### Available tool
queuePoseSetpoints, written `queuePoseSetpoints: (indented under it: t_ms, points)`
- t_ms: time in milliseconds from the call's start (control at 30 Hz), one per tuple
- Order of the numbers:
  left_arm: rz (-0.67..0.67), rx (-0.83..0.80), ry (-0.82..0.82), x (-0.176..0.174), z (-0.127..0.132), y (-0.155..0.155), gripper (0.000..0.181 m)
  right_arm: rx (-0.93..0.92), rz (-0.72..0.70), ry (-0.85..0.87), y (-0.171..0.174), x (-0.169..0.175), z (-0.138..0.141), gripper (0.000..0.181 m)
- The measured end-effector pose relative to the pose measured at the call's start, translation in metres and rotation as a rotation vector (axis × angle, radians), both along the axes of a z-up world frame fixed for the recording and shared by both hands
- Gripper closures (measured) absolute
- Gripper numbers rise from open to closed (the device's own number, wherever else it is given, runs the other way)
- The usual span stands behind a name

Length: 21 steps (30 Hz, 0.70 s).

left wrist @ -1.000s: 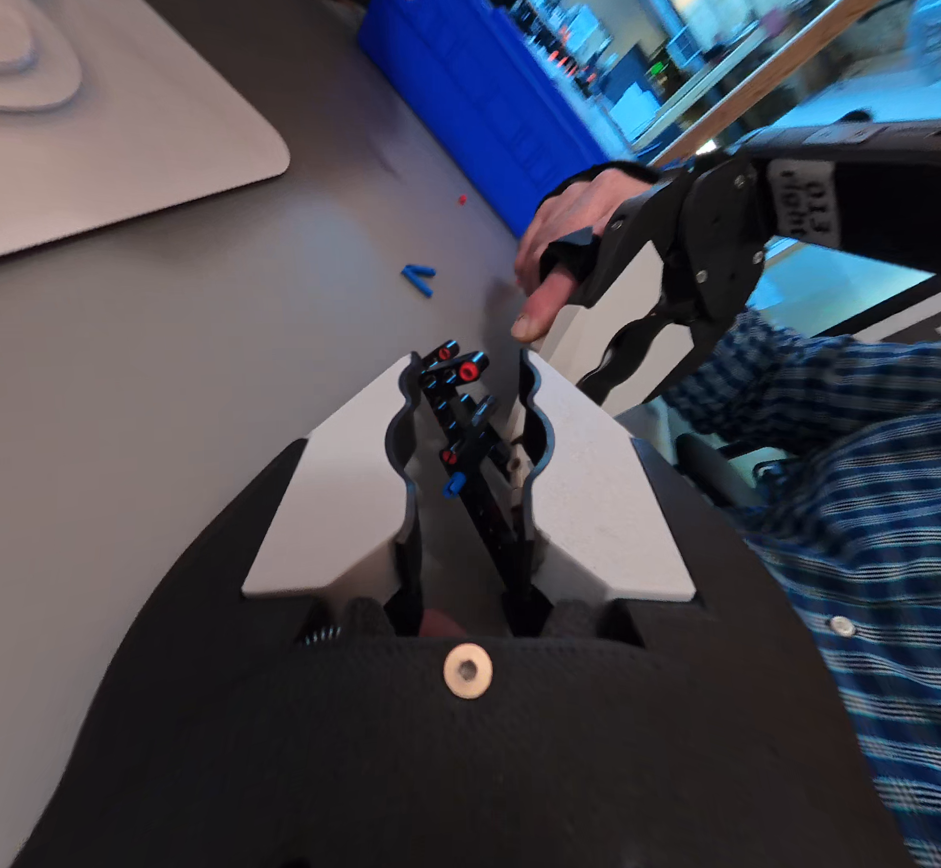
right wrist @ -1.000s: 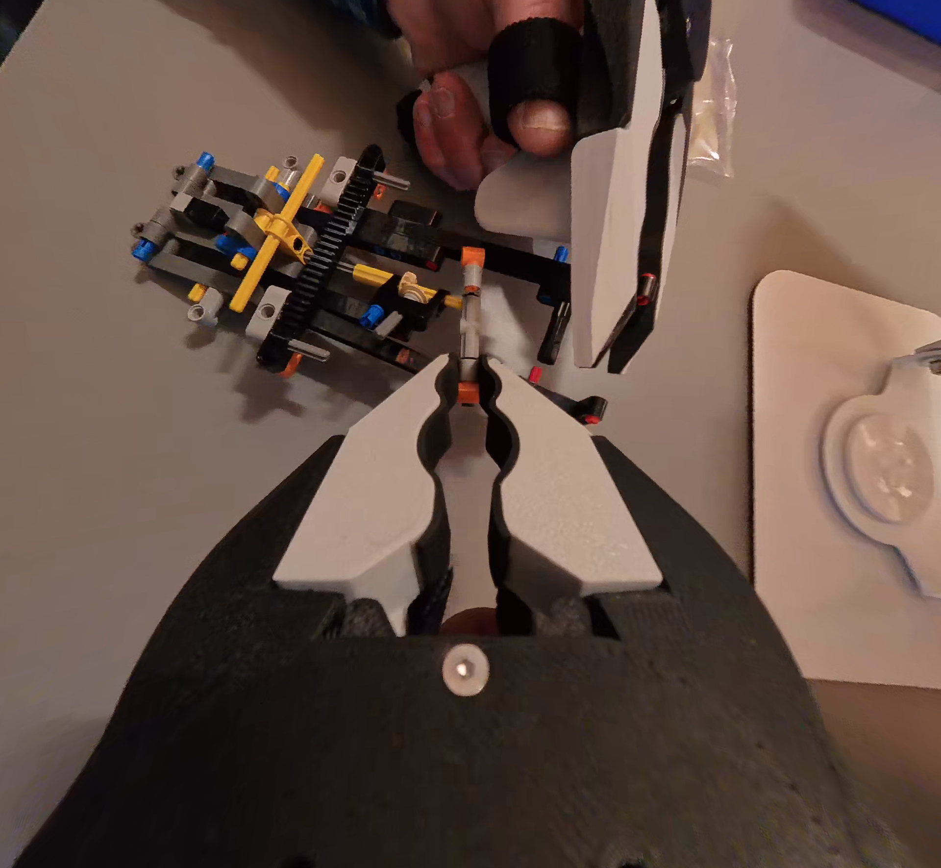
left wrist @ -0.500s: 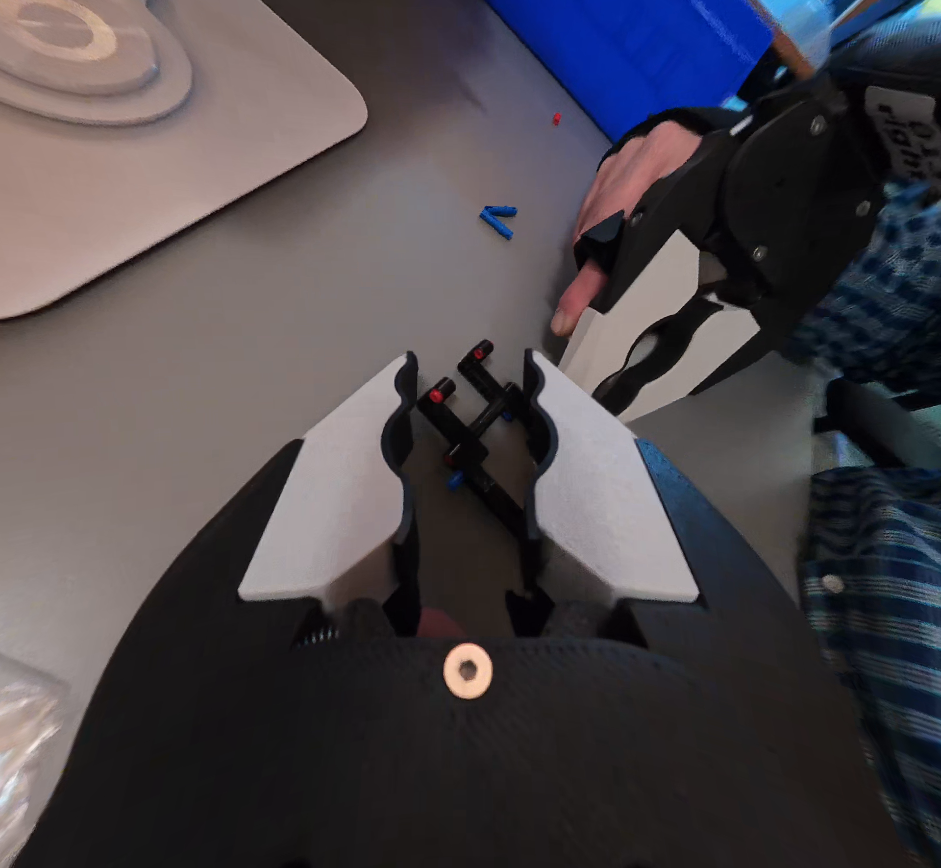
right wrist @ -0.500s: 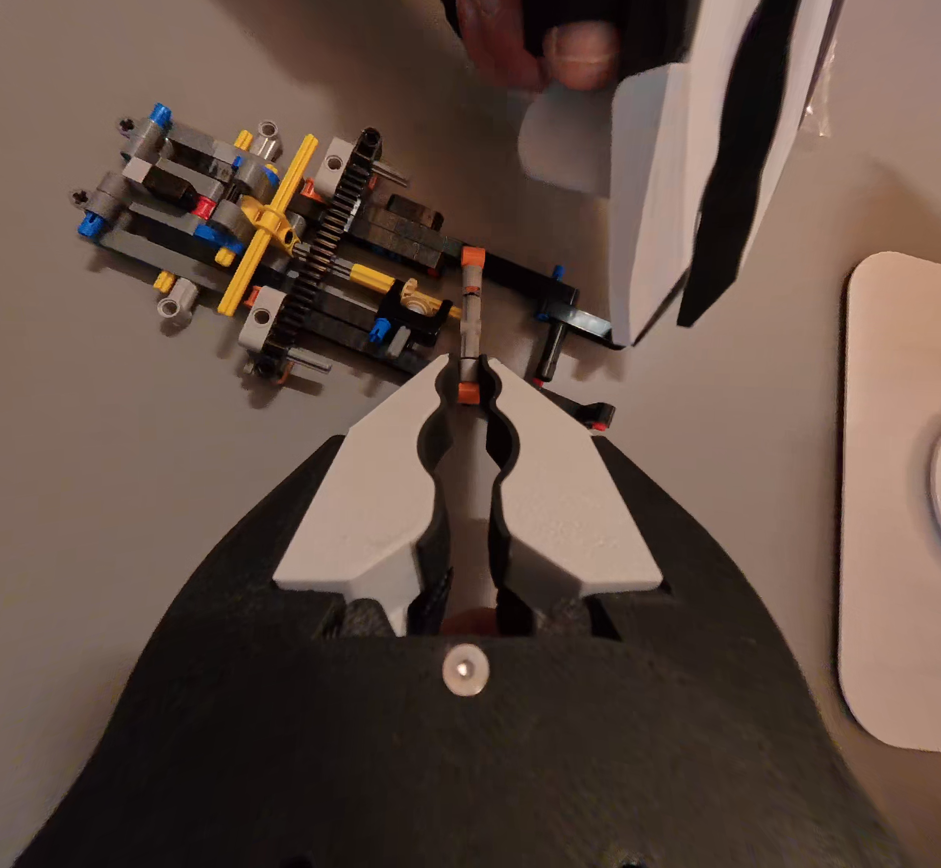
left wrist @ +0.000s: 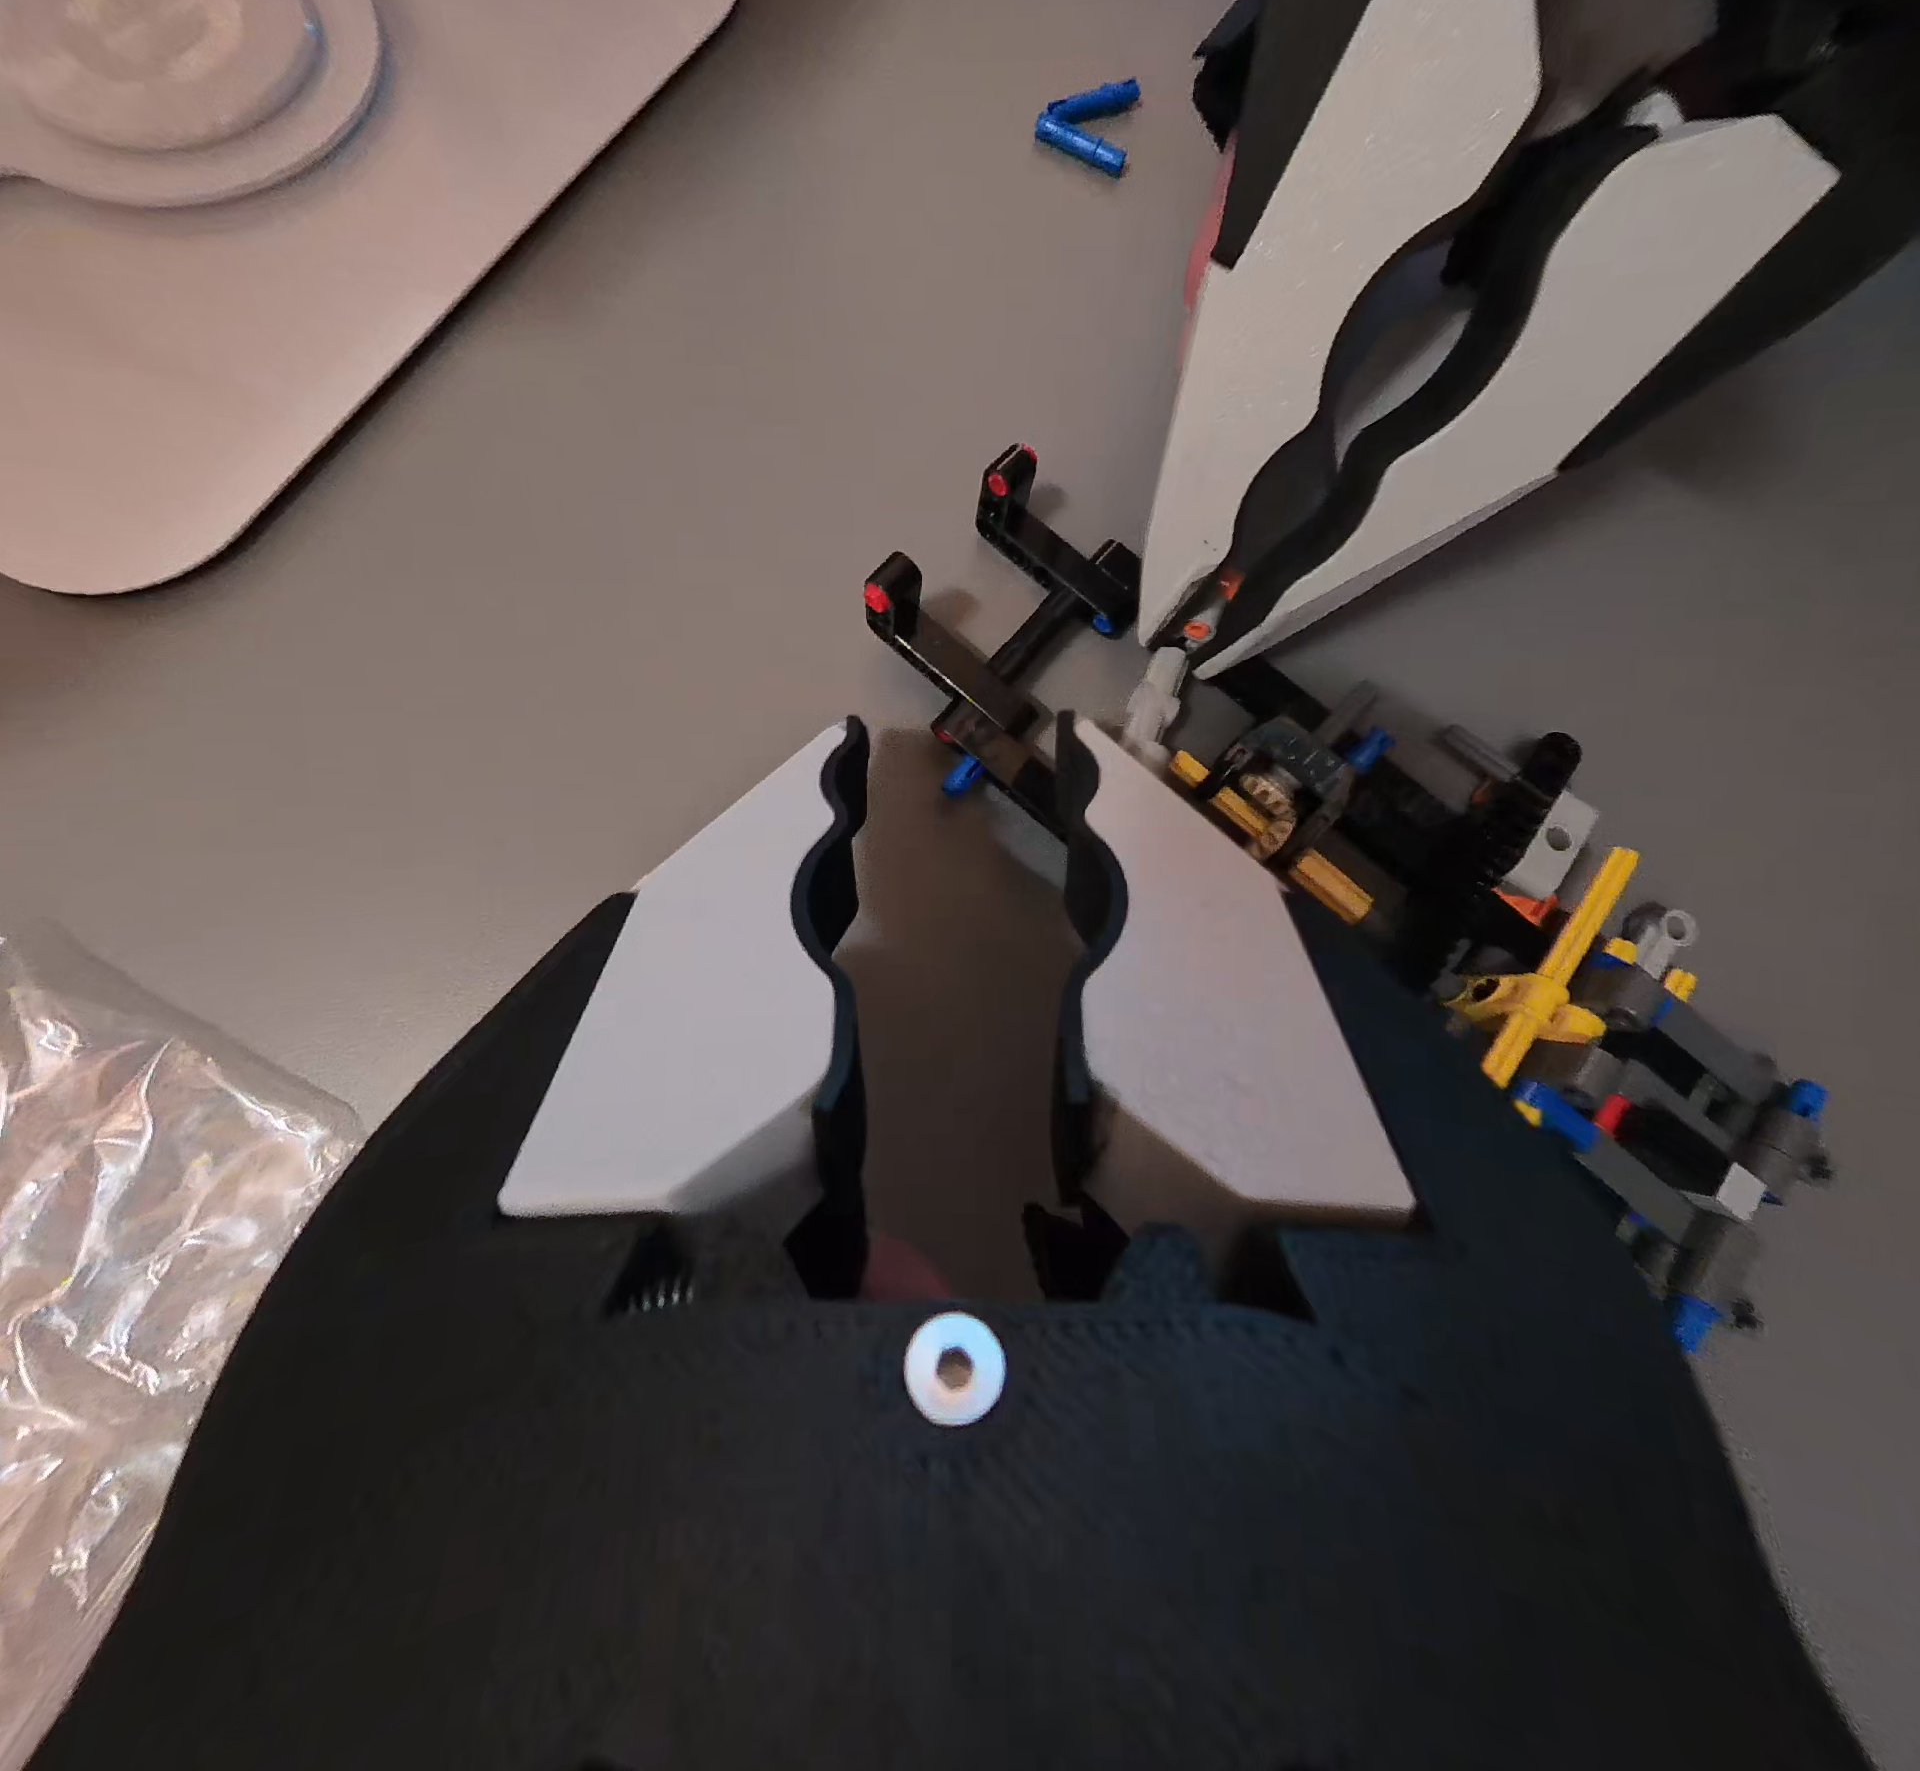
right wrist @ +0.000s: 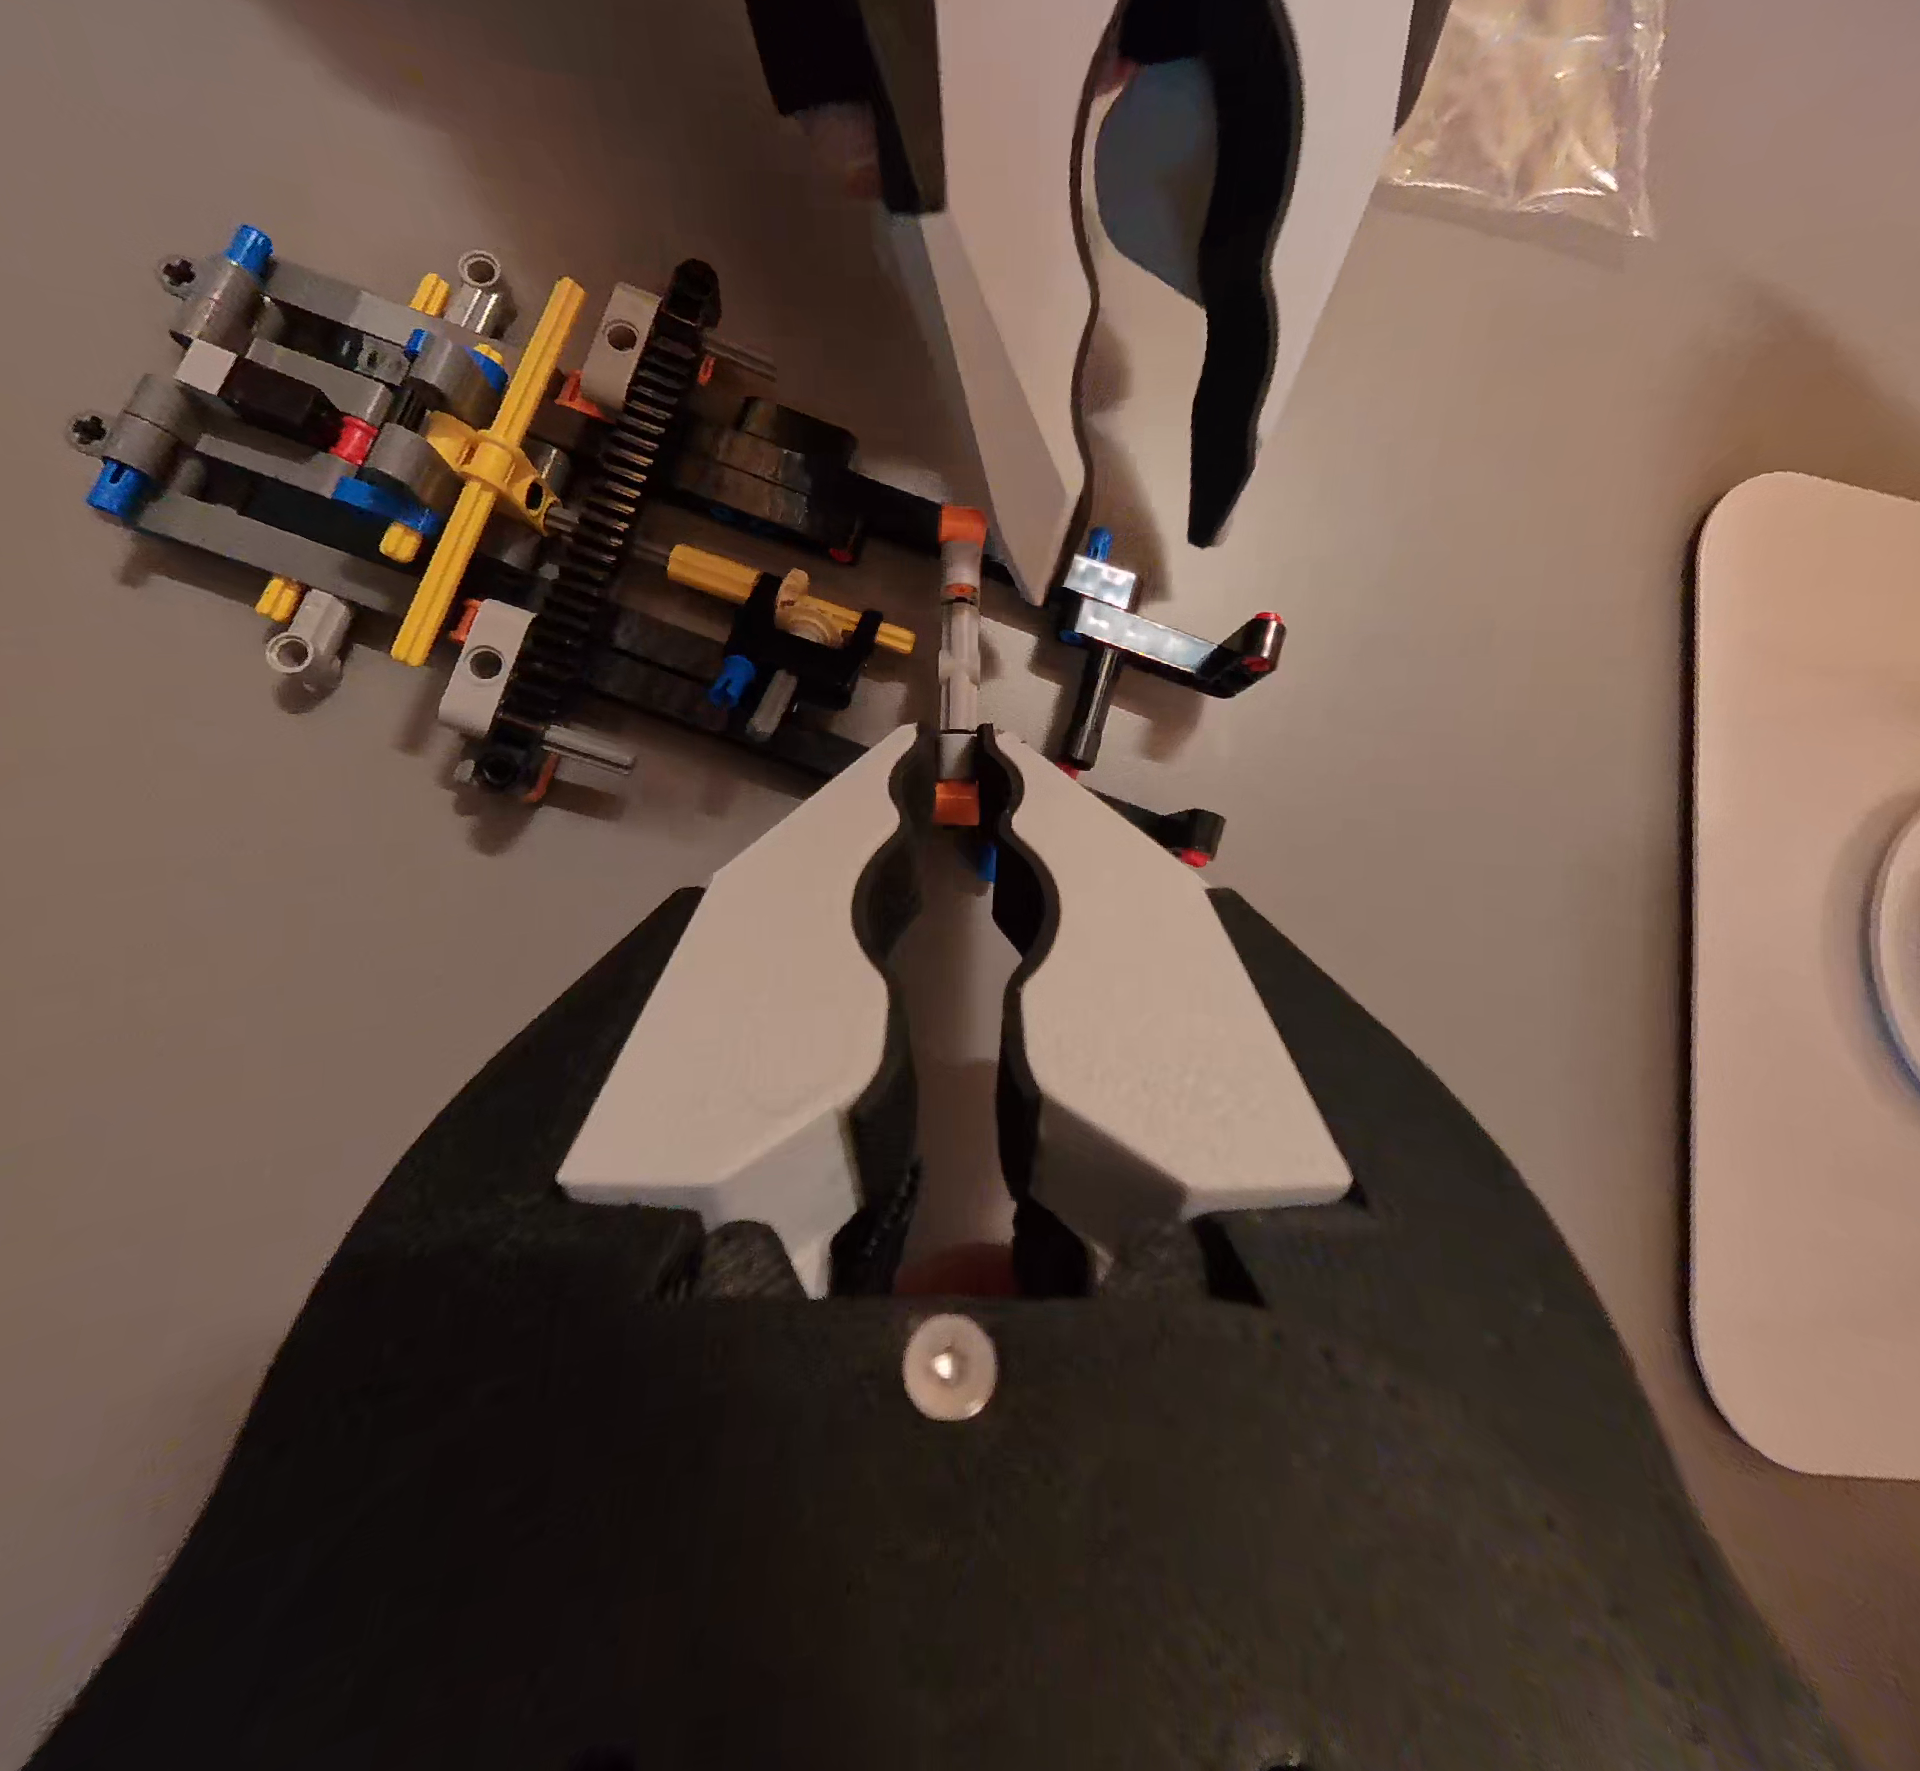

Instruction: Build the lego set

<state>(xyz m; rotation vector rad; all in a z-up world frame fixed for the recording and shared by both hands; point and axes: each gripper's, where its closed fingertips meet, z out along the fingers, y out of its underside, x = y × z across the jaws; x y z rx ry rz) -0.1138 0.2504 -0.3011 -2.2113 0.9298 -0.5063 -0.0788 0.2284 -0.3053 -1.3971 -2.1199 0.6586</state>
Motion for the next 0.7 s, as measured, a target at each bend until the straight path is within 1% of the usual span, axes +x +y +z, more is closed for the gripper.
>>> queuePoseSetpoints:
  t_ms: [300, 700]
  points:
    - [0.003, -0.014, 0.004, 0.004, -0.012, -0.001, 0.159, 0.013, -0.004, -0.018, -0.002, -0.005, -0.001, 0.176]
    - [-0.023, 0.011, 0.065, 0.002, -0.013, -0.002, 0.163, -0.011, -0.010, -0.060, -0.005, -0.002, -0.002, 0.176]
